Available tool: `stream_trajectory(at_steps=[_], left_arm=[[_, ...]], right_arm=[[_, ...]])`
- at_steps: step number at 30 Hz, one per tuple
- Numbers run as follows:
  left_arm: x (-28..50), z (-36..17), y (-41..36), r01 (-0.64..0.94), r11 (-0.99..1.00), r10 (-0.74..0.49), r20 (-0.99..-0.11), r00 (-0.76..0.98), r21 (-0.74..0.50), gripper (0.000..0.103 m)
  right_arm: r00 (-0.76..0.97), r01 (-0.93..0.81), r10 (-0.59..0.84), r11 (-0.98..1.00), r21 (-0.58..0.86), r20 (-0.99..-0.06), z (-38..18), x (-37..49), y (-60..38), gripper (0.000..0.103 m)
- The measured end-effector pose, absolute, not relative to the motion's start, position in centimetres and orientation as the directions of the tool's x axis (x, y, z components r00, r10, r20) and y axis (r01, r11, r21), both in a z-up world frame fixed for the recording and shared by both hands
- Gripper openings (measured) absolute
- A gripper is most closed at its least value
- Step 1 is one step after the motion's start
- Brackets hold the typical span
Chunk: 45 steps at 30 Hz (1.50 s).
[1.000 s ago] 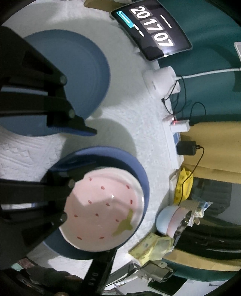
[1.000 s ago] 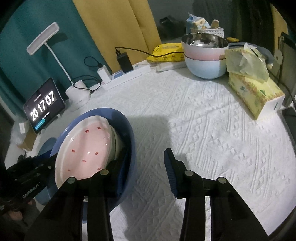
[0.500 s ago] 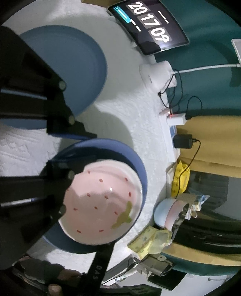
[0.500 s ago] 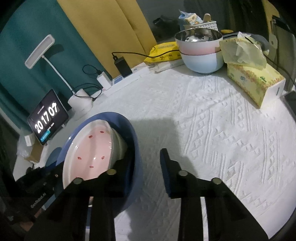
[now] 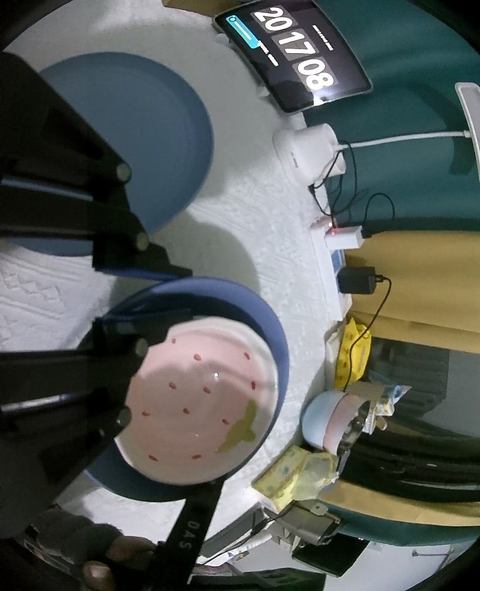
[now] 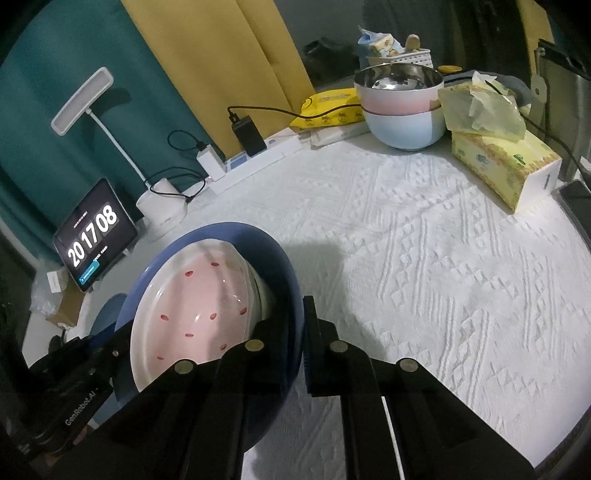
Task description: Organize plates and bowls
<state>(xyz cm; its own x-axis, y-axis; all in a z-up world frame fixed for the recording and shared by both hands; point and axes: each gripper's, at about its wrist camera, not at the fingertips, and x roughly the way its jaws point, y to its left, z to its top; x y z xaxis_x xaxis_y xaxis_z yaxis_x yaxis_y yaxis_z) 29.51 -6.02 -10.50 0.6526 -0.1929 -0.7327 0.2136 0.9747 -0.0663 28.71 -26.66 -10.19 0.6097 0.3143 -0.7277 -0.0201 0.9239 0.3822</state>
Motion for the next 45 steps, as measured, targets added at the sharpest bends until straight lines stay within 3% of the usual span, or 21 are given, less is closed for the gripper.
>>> stream_trajectory(at_steps=[24,45], left_arm=[[27.5,-6.2,-2.9,0.178,0.981,-0.183,-0.65,0.737,-0.074,0.013],[26.2,-4.9,4.6,0.05,0.992,-0.109,-0.611,0.784,-0.114,0.013]], right_arm=[[0.663,-0.08,0.326,0.926,0.37,-0.673,-5.7,27.7,-24.1,0.008],[0.644,-0.208,0.388,0.918,0.337,-0.659,-3.7,29.1,-16.6,0.008]])
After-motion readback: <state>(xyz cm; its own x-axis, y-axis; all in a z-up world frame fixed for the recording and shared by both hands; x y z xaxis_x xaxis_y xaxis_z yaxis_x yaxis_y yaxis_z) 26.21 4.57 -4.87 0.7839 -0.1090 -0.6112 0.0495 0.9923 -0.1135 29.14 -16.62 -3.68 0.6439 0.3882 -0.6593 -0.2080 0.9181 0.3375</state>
